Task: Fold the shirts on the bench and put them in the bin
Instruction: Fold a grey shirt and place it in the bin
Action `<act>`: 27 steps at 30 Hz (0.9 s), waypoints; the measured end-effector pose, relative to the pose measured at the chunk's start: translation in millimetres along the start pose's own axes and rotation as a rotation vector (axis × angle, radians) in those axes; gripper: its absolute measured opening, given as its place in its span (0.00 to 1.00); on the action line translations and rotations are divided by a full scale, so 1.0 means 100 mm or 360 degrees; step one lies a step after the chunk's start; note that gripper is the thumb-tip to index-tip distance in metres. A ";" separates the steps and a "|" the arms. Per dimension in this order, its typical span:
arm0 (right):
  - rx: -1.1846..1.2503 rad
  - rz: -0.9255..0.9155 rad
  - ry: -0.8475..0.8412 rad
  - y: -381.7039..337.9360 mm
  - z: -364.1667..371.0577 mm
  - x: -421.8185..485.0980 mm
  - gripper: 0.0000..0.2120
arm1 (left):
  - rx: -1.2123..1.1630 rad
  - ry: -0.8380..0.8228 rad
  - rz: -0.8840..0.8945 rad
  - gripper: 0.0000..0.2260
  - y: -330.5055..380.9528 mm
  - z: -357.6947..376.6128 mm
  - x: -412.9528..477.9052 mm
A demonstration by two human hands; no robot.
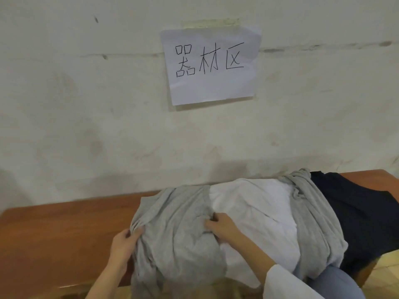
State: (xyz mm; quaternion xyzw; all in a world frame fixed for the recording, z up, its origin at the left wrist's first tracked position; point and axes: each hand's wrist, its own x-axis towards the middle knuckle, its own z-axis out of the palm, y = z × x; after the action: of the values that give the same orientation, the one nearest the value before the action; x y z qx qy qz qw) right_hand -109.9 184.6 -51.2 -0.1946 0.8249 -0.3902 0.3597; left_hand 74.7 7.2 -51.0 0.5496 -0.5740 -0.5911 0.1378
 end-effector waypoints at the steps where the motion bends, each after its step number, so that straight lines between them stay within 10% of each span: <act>1: 0.0211 0.0045 -0.0027 -0.02 -0.05 -0.02 0.09 | 0.0173 -0.0041 0.0055 0.10 0.01 -0.02 0.01; 11: 0.0966 0.0061 0.0397 -0.04 -1.21 0.17 0.10 | 0.0258 -0.0067 0.0265 0.11 0.08 -0.01 0.17; 15: 0.0097 0.0382 -0.0089 0.27 -1.09 0.01 0.20 | 0.0348 0.0182 0.0393 0.18 -0.07 0.08 0.10; 20: -0.0103 0.0165 0.0126 0.71 -0.79 -0.48 0.16 | 0.0671 0.0615 0.0723 0.12 -0.46 0.20 -0.33; 27: -0.0348 0.0090 -0.0333 1.48 -0.08 -0.81 0.21 | 0.0528 0.0089 0.0013 0.12 -1.34 0.32 -0.71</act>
State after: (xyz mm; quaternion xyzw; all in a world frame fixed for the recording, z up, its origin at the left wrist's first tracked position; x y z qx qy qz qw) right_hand -67.4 329.2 -127.9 -0.2488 0.8257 -0.2654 0.4312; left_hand 136.8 121.1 -136.3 0.5786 -0.6620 -0.4721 0.0635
